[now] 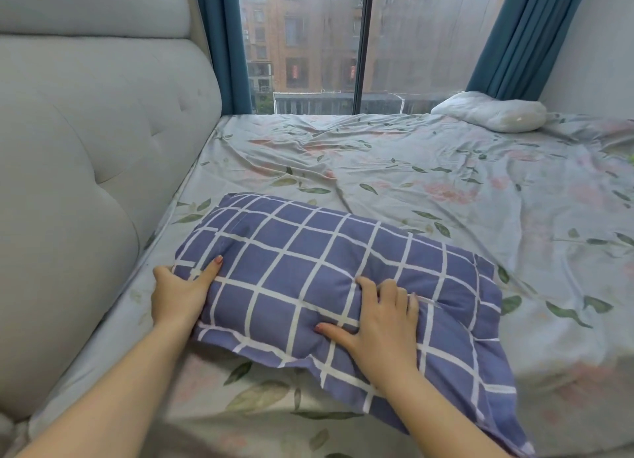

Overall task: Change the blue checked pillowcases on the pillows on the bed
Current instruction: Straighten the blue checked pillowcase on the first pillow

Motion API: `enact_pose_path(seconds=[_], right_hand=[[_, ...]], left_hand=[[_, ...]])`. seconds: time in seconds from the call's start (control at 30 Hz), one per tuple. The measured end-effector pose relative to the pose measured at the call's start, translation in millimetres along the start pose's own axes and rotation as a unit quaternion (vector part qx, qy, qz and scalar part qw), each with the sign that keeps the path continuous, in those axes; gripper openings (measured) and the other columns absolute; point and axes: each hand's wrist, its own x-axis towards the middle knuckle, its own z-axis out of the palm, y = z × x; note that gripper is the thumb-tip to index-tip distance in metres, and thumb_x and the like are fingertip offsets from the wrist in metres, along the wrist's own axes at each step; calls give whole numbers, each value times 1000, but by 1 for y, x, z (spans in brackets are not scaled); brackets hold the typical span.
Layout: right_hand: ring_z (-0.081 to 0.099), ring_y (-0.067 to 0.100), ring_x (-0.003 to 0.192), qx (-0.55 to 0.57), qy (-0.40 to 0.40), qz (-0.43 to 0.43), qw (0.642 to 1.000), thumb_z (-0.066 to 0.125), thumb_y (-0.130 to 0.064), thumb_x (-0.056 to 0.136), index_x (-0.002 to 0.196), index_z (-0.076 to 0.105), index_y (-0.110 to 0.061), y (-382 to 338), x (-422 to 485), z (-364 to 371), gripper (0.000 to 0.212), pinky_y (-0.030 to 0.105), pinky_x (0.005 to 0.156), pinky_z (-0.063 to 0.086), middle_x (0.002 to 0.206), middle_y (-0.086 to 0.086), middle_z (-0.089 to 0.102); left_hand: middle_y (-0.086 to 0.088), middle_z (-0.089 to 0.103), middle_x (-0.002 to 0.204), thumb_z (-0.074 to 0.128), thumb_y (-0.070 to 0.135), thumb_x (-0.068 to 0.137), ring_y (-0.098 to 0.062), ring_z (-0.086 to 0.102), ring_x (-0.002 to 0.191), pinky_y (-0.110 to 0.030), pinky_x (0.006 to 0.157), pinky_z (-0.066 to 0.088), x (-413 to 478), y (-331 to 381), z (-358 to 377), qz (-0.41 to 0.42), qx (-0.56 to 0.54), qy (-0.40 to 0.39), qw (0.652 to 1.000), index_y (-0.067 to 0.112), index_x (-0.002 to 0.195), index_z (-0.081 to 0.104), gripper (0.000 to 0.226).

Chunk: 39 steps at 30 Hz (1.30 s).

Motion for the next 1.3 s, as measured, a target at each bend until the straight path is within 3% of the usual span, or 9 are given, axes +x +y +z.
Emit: enact_pose_path(seconds=[0.13,0.4,0.53,0.63,0.7,0.83,0.93,1.03,1.3], right_hand=[[52,25,62,40,98,-43,993,37,-92,62,72,44,-22,11,19,12,72,35,58,37,65,-3,51],[41,16,51,240,174,-106,949,57,-72,60,57,35,-23,55,89,-58,54,33,48,27,50,-4,40],[44,21,64,146,134,-139,970,70,-69,57,67,43,-26,103,109,-59,52,37,55,36,63,-8,44],[57,27,100,83,-2,-83,993,86,-58,54,102,66,-25,124,100,-48,61,43,88,45,98,-4,59],[51,17,119,181,-114,-41,976,89,-44,60,123,61,-30,123,85,-61,70,34,100,39,119,-9,55],[41,4,129,339,-267,11,902,82,-50,66,133,48,-50,95,50,-90,75,33,106,38,139,-25,43],[27,20,140,335,-184,123,916,72,-59,74,143,35,-48,77,27,-77,79,43,110,32,155,-8,25],[-3,36,148,300,-164,235,910,56,-85,56,148,13,-56,62,10,-57,106,56,118,15,161,-2,-16],[7,31,149,400,-25,179,898,66,-66,70,153,12,-43,18,21,-28,102,47,118,18,161,-4,-19]], left_hand=[[-11,67,115,74,61,75,-34,61,104,-43,89,50,-10,8,-7,51,-4,7,999,15,106,55,58],[-7,67,117,70,48,84,-26,61,107,-34,90,46,-95,15,-8,46,-118,-5,992,10,120,65,53],[-1,62,126,72,56,77,-22,59,111,-31,93,44,-135,-3,8,2,-106,-90,990,13,129,56,70],[-13,50,137,69,80,59,-32,48,127,-45,108,39,-110,2,-1,-38,-53,-41,997,6,130,45,105],[-20,37,144,74,71,65,-39,37,133,-50,111,33,-81,9,-13,-77,6,-3,997,4,137,35,106],[-15,47,142,82,71,53,-38,53,122,-51,101,46,-37,18,-21,-134,-102,-101,980,7,147,25,127],[-12,46,142,81,60,66,-36,52,122,-47,100,46,-31,24,-10,-103,-87,-130,982,12,148,21,113],[-6,40,150,83,71,51,-33,47,129,-51,107,42,-28,25,-4,-45,-69,-141,987,24,152,11,133],[6,53,142,72,69,71,-26,54,125,-42,103,45,-55,20,2,83,6,-104,991,34,146,36,90]])
